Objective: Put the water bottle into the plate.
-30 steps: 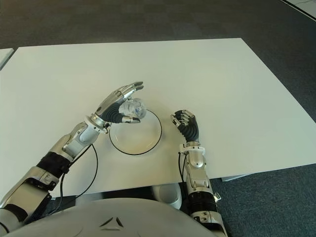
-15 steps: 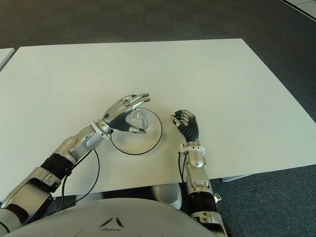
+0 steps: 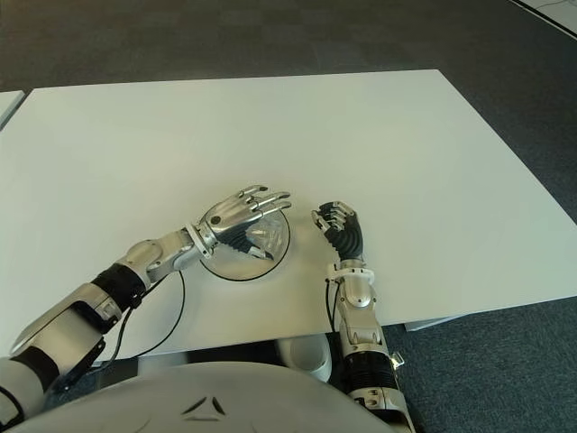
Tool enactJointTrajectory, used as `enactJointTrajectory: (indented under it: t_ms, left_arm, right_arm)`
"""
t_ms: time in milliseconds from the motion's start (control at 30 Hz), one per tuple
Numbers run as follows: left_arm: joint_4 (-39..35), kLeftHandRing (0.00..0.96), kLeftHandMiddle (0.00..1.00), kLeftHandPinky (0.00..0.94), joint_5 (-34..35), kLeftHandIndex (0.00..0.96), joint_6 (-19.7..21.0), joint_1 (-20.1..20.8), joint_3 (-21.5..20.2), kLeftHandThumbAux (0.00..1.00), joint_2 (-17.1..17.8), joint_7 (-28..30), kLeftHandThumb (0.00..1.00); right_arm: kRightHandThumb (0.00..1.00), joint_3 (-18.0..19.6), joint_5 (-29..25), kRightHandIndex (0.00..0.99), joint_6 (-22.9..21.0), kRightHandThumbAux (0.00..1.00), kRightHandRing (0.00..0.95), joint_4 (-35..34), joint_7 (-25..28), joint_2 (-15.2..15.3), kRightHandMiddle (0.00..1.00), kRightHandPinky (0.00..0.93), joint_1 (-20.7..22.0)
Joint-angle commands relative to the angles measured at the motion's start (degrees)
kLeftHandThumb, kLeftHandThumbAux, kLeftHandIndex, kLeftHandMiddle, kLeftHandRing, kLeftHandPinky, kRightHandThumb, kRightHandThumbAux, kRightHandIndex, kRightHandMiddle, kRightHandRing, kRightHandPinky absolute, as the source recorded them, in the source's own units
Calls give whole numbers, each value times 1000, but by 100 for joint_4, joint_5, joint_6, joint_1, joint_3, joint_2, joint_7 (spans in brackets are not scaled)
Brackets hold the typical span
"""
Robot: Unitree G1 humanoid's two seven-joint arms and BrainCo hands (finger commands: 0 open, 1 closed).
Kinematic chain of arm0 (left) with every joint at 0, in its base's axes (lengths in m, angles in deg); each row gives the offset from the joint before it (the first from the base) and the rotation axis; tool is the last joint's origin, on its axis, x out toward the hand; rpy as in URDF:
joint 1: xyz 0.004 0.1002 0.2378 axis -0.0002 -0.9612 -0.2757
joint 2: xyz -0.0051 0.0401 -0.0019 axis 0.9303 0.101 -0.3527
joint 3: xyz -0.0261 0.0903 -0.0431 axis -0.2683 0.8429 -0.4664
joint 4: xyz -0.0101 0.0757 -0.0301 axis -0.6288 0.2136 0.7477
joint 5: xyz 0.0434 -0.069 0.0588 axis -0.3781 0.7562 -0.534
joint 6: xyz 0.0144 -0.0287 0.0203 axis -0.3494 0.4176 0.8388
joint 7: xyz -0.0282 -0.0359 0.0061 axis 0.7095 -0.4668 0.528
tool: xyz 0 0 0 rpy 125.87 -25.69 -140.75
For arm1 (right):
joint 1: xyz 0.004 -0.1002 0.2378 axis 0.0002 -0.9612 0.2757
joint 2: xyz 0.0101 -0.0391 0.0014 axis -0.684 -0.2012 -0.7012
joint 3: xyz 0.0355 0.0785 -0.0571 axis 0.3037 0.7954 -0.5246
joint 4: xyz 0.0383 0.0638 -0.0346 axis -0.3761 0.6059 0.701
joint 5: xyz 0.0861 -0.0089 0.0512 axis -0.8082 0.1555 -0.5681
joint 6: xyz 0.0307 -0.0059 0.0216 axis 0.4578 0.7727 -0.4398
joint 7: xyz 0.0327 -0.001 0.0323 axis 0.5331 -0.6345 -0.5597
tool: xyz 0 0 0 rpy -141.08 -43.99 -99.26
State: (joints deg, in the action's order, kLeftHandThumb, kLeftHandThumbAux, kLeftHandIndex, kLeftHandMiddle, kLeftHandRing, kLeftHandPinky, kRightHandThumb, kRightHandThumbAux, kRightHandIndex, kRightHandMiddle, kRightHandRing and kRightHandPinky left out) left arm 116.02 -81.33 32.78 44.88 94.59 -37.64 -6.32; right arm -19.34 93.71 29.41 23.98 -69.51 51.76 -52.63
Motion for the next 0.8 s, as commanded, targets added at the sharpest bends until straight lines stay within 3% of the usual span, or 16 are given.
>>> enactJointTrajectory:
  t_ms: [33, 433, 800]
  left_arm:
    - [219, 0, 0, 0, -256, 0, 28, -80, 350, 337, 153, 178, 99]
    - [231, 0, 0, 0, -467, 0, 165, 140, 751, 347, 290, 158, 106]
    - [126, 0, 0, 0, -382, 0, 265, 186, 782, 357, 358, 223, 108]
  right_arm:
    - [704, 3, 13, 430, -24, 729, 518, 48, -16, -11, 520, 512, -25]
    - [704, 18, -31, 430, -7, 729, 518, 53, -1, -21, 514, 515, -35]
    - [703, 9, -37, 429, -28, 730, 521, 42, 20, -15, 516, 515, -36]
